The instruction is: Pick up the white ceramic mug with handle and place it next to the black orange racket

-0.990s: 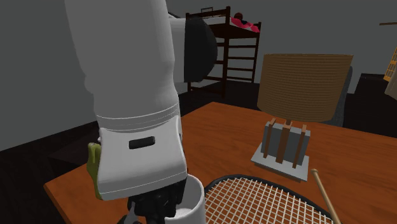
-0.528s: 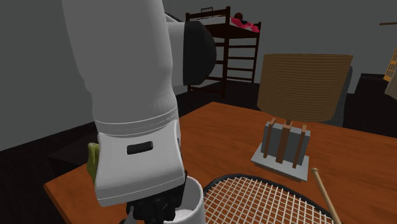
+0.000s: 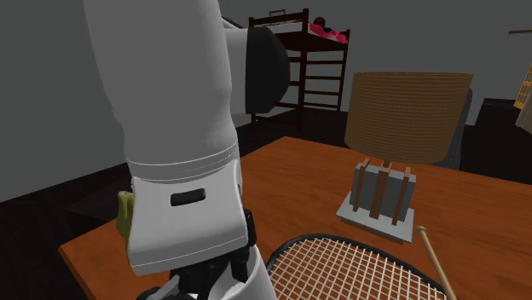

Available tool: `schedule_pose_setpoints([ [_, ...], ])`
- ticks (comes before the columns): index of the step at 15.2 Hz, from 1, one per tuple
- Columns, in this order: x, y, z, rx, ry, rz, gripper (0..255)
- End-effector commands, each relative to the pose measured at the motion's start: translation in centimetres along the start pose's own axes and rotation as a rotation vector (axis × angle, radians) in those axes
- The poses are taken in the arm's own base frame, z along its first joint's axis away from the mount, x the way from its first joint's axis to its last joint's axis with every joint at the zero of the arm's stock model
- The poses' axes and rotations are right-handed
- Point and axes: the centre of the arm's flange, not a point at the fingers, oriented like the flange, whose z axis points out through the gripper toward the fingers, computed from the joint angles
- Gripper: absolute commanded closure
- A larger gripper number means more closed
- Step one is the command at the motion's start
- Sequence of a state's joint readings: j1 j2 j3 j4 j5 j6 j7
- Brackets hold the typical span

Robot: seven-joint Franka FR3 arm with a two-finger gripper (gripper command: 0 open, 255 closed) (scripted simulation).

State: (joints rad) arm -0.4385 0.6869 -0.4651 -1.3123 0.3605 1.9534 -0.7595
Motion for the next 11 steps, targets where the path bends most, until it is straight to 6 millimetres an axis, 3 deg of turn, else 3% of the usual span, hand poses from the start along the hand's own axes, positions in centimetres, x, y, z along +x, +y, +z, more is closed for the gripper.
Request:
schedule_pose_setpoints([
  [1,0.0,0.0,-2.2,0.0,0.0,0.0,0],
  [3,0.0,0.0,-4.5,0.0,0.0,0.0,0],
  [11,0.0,0.0,-4.5,0.0,0.0,0.0,0],
])
